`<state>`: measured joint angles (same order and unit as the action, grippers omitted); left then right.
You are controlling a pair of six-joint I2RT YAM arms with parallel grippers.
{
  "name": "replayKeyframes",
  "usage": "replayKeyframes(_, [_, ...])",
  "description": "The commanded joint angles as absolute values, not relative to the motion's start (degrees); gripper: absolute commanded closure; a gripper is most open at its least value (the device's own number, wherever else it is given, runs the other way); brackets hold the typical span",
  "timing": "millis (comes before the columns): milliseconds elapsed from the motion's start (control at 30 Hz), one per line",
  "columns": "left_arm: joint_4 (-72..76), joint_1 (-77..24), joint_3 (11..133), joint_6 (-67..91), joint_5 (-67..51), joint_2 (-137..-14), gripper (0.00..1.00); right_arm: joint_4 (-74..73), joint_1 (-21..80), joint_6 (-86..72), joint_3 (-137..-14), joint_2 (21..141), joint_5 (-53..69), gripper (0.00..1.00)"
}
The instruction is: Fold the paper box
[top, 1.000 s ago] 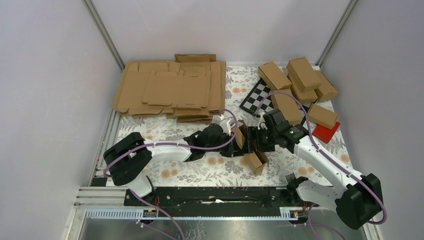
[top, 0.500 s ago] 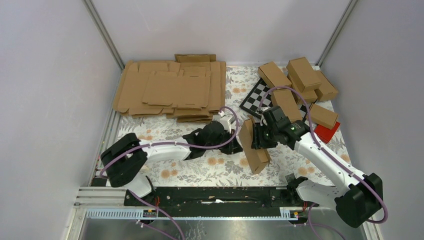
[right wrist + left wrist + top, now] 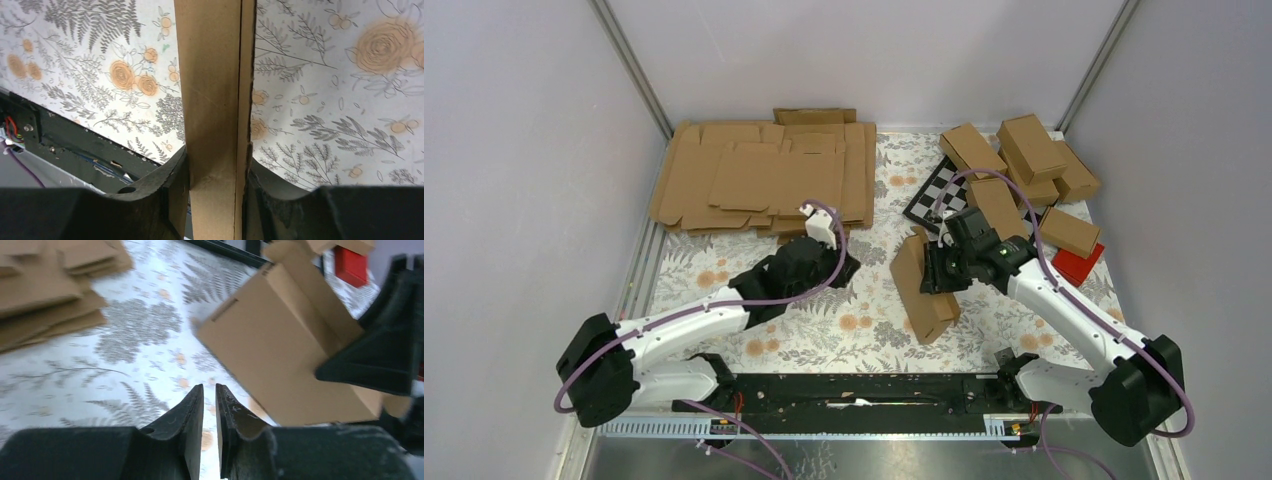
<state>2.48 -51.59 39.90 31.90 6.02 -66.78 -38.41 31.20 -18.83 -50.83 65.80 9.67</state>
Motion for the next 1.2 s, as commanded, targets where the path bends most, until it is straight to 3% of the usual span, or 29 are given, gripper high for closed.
replayKeyframes(0, [4.5, -50.0, 37.3, 24.7, 18.3, -65.2, 0.8, -34.4, 31.7, -16.5, -50.9, 66.9, 15.4, 0.77])
replayKeyframes(300, [16.2, -39.5, 32.9, 24.1, 13.1, -65.1, 0.79, -29.3, 31.7, -19.4, -54.1, 69.0, 6.7, 0.98])
replayKeyframes(467, [21.1, -38.3, 28.2, 23.2, 13.4, -61.2, 0.79, -21.5, 31.7, -20.0, -52.9, 68.8, 8.8, 1.0])
replayKeyframes(500, [22.0, -38.3, 27.1, 23.1, 13.4, -60.5, 0.79, -20.7, 31.7, -19.1, -53.1, 69.2, 10.7, 0.98])
replayKeyframes(633, [23.4, -38.2, 25.4, 22.9, 12.9, -58.3, 0.78, -20.7, 31.7, -13.8, -56.0, 73.6, 19.8, 0.73])
replayKeyframes(767, [22.1, -38.2, 25.5, 23.7, 15.1, -57.5, 0.78, -25.3, 32.3, -9.2, -62.5, 80.8, 23.2, 0.74])
replayKeyframes(900, [21.4, -38.2, 25.2, 24.4, 16.8, -56.9, 0.78, -32.0, 35.8, -1.8, -69.6, 88.9, 19.1, 0.69])
replayKeyframes(1067, [22.3, -38.2, 24.0, 24.6, 16.7, -55.7, 0.77, -41.9, 37.3, 4.3, -74.6, 96.8, 17.6, 0.7])
replayKeyframes(1167, [23.8, -38.2, 23.5, 24.0, 15.2, -55.4, 0.65, -42.6, 38.2, 5.3, -72.8, 96.9, 17.9, 0.66])
